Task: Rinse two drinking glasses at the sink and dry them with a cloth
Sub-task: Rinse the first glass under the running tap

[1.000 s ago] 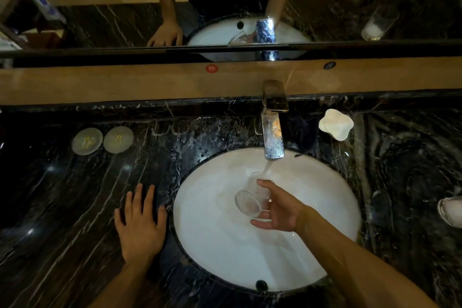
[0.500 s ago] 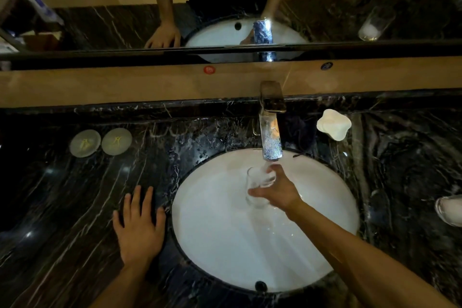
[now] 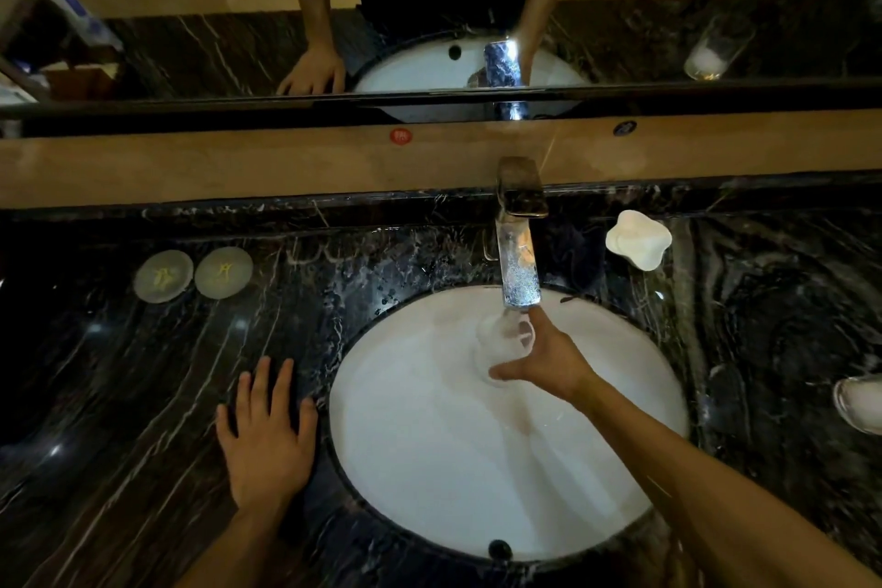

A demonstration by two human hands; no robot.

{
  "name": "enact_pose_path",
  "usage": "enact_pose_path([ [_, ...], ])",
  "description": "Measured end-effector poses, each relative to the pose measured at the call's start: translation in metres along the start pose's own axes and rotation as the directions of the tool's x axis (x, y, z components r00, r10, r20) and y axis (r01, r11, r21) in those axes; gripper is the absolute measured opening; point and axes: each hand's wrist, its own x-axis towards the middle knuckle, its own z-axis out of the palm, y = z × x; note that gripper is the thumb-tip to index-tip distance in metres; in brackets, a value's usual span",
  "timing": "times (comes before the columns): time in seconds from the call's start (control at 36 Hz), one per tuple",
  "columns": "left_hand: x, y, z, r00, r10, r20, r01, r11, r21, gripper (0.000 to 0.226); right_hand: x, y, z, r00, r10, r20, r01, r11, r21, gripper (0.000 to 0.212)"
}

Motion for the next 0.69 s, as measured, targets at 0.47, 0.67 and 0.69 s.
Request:
enact_pose_path([
  [0.47, 0.000, 0.000, 0.000, 1.000, -0.001, -0.004, 0.001, 1.000, -0.016, 0.063, 0.001, 0.002, 0.007, 0.973, -0.005, -0.231, 0.014, 0.999, 0.039, 0.095],
  [0.67, 0.000, 0.000, 0.001, 1.000, 0.002, -0.010, -0.002, 1.000, -0.006, 0.063, 0.001, 0.002, 0.003, 0.982, 0.048, -0.180, -0.013, 0.982, 0.189, 0.091],
  [0.69, 0.000, 0.001, 0.000, 1.000, 0.002, -0.011, -0.002, 1.000, -0.006, 0.063, 0.001, 0.001, 0.005, 0.978, 0.046, -0.205, -0.008, 0.984, 0.179, 0.091],
])
